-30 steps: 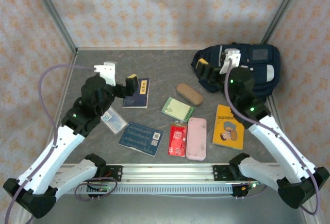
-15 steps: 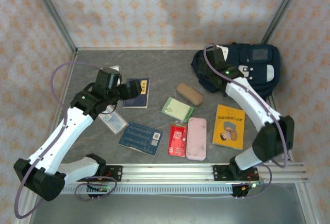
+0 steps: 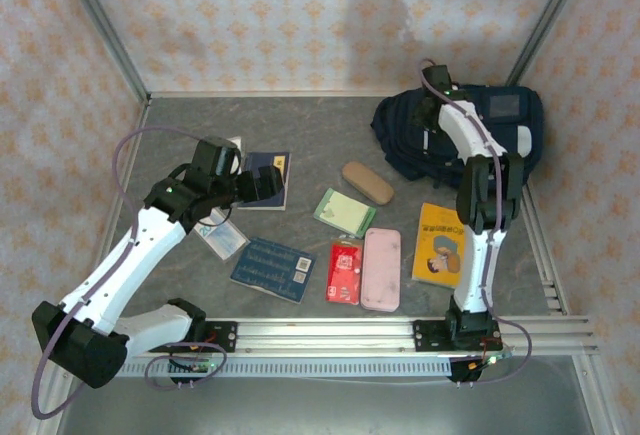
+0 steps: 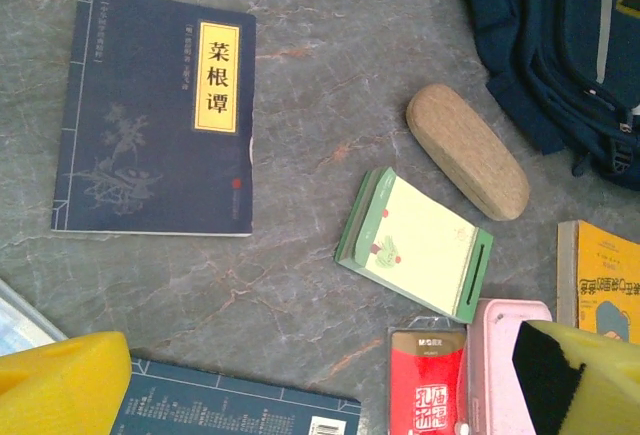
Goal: Pack the student bag
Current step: Pick up the student bag from the top-right of the table.
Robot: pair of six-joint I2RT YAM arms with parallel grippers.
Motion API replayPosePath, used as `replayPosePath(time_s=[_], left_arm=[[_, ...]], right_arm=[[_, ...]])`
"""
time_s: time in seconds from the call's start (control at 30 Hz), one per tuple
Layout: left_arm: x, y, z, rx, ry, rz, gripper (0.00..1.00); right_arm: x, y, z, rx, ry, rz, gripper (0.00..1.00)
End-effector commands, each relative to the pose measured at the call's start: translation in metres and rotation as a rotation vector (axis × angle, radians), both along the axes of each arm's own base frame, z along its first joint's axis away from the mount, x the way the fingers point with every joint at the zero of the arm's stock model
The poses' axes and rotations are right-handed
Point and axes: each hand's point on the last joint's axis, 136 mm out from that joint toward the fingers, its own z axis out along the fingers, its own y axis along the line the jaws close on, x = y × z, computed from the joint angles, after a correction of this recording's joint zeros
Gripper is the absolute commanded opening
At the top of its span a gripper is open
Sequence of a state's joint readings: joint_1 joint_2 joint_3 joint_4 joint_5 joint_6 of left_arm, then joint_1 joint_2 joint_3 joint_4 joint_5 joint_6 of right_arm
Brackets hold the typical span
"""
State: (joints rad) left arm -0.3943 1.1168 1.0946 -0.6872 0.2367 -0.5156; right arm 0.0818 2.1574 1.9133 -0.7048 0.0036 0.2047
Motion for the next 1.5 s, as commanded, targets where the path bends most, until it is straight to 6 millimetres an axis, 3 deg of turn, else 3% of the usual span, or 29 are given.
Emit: replayPosePath(time_s=[0.0,0.2,0.3,0.43,0.53,0.9,1.2,1.33,1.47], left_arm=[[0.002,-0.006,0.005,-0.026,-0.013,-0.027,0.99],[0.004,-0.012,0.001,-0.041,0.000,-0.055,0.96],[0.004,-0.012,0.000,-0.033,0.002,-0.060,0.95],[0.005,-0.013,-0.001,-0.031,0.003,-0.064,0.95],[0.005,-0.013,0.000,-0.033,0.003,-0.063,0.94],[0.005,-0.009,0.002,-0.028,-0.007,-0.055,0.94],[0.003,-0.008,0.003,-0.023,-0.016,-0.058,0.93],[0.002,-0.007,0.003,-0.019,-0.026,-0.064,0.92],[0.002,-0.010,0.002,-0.016,-0.030,-0.079,0.88]], right_arm=[[0.006,0.013,-0.009,0.059,0.065,0.079,0.62],[0.019,0.030,-0.042,0.130,0.146,0.170,0.53],[0.018,0.034,-0.055,0.137,0.197,0.194,0.40],[0.019,0.034,-0.049,0.133,0.173,0.207,0.15],[0.022,0.033,-0.027,0.115,0.117,0.217,0.01],[0.020,0.038,0.071,0.139,-0.110,0.236,0.00],[-0.003,0.042,0.157,0.207,-0.274,0.212,0.00],[-0.015,0.052,0.183,0.302,-0.301,0.195,0.00],[-0.031,0.064,0.193,0.360,-0.295,0.200,0.00]])
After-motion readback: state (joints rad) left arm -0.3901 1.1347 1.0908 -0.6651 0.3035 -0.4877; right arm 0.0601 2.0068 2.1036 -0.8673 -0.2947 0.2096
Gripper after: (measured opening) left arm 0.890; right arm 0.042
